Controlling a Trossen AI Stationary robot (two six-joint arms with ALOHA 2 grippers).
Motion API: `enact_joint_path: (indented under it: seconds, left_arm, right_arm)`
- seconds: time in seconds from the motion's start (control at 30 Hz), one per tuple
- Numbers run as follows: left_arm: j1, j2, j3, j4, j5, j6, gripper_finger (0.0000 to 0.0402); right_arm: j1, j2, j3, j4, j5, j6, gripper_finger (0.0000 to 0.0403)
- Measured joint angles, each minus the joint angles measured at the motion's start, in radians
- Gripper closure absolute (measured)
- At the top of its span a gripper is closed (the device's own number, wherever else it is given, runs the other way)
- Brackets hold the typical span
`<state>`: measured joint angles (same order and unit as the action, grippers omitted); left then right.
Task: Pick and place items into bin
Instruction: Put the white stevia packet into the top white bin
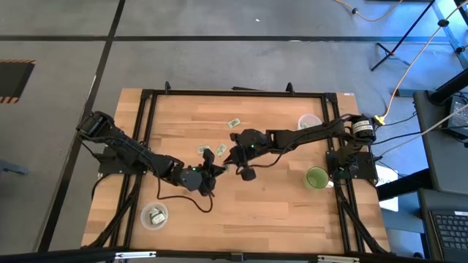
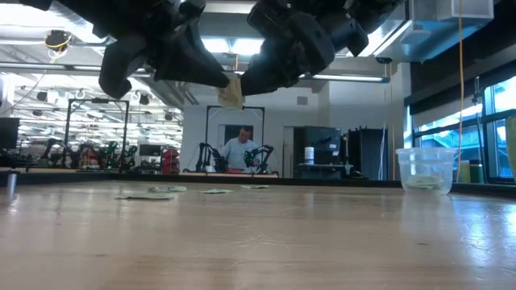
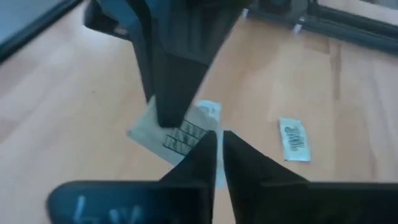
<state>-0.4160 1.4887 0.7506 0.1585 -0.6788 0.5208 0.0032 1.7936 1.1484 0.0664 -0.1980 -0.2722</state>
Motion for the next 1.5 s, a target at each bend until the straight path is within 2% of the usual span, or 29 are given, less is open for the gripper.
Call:
enact_joint_path:
  seconds: [0.1, 0.23, 0.33, 0.4, 0.63, 0.8, 1.03, 1.2, 1.5]
  left_arm:
    - [0.000, 0.000, 0.000, 0.000, 0.000, -0.044, 0.0397]
    - [0.003, 0.000, 0.000, 0.001, -0.019, -0.102, 0.0397]
    - [0.029, -0.006, 0.000, -0.007, -0.060, -0.225, 0.0397]
    - [0.053, -0.014, 0.000, -0.025, -0.052, -0.308, 0.0397]
    - [0.145, -0.032, 0.000, -0.041, 0.176, -0.483, 0.0397]
    - [0.166, -0.032, 0.000, -0.022, 0.209, -0.483, 0.0398]
    - [0.169, -0.032, 0.000, 0.008, 0.197, -0.465, 0.0397]
    - [0.169, -0.032, 0.000, 0.011, 0.149, -0.450, 0.0397]
    - [0.169, -0.032, 0.000, 0.030, 0.150, -0.446, 0.0394]
  right_arm:
    - [0.000, -0.018, 0.001, -0.026, 0.051, -0.029, 0.0339]
    - [0.000, -0.053, 0.001, -0.080, 0.122, -0.012, 0.0277]
    - [0.006, -0.079, 0.001, -0.104, 0.126, -0.003, 0.0242]
    - [0.015, -0.091, 0.001, -0.127, 0.126, -0.017, 0.0226]
    - [0.051, -0.100, 0.001, -0.162, 0.142, -0.049, 0.0210]
    - [0.073, -0.100, 0.001, -0.160, 0.262, -0.048, 0.0220]
    - [0.075, -0.100, 0.001, -0.166, 0.267, 0.003, 0.0256]
    - [0.075, -0.100, 0.001, -0.168, 0.267, 0.003, 0.0290]
    - [0.075, -0.099, 0.000, -0.168, 0.269, 0.003, 0.0383]
